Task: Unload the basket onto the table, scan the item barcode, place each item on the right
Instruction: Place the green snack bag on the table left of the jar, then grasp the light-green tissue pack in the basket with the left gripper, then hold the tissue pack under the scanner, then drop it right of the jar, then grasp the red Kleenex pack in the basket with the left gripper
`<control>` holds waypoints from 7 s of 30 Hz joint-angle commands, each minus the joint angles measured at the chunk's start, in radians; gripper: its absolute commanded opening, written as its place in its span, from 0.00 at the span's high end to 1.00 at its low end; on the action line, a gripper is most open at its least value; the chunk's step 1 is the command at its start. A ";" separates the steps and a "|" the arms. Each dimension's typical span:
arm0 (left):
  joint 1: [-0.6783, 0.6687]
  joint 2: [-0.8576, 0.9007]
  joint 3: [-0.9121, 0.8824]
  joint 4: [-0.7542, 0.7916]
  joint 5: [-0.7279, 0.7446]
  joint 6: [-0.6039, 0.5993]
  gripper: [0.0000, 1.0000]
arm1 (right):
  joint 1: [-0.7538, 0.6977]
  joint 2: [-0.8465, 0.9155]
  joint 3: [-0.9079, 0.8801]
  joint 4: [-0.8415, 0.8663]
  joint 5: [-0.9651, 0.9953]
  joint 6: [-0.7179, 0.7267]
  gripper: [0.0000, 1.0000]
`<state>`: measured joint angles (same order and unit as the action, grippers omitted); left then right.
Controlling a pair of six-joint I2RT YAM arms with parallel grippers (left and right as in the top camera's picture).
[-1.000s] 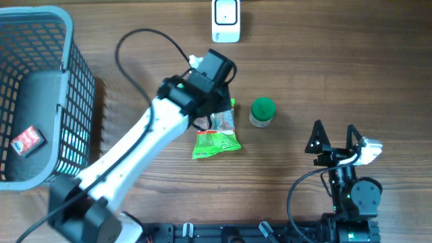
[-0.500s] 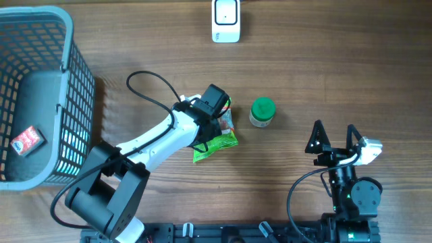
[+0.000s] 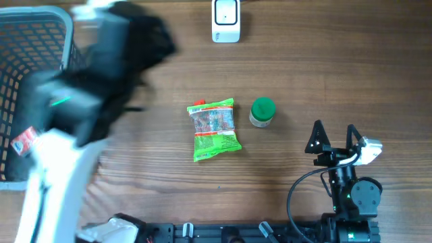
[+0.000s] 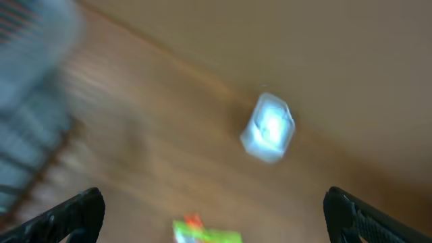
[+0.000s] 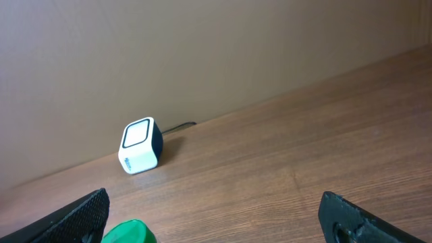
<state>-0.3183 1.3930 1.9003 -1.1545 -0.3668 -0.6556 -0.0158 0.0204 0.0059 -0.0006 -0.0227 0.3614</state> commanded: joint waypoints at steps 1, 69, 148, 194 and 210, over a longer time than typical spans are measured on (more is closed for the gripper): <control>0.297 -0.011 -0.006 -0.077 0.049 -0.019 0.00 | 0.004 -0.006 -0.001 0.004 -0.004 -0.014 0.01; 0.758 -0.044 0.273 -0.248 0.751 -0.027 0.96 | 0.004 -0.006 -0.001 0.004 -0.005 -0.014 0.00; -0.380 0.782 -0.037 0.562 0.839 0.229 0.00 | 0.004 -0.006 -0.001 0.004 -0.005 -0.014 0.00; 0.949 0.468 -0.526 0.206 0.018 0.298 0.04 | 0.004 -0.006 -0.001 0.004 -0.005 -0.014 0.01; 0.979 0.504 -0.561 0.348 0.018 0.504 0.10 | 0.004 -0.006 -0.001 0.004 -0.005 -0.014 0.00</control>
<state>0.6342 1.8668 1.3544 -0.7956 -0.3500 -0.1761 -0.0147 0.0204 0.0059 -0.0002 -0.0223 0.3614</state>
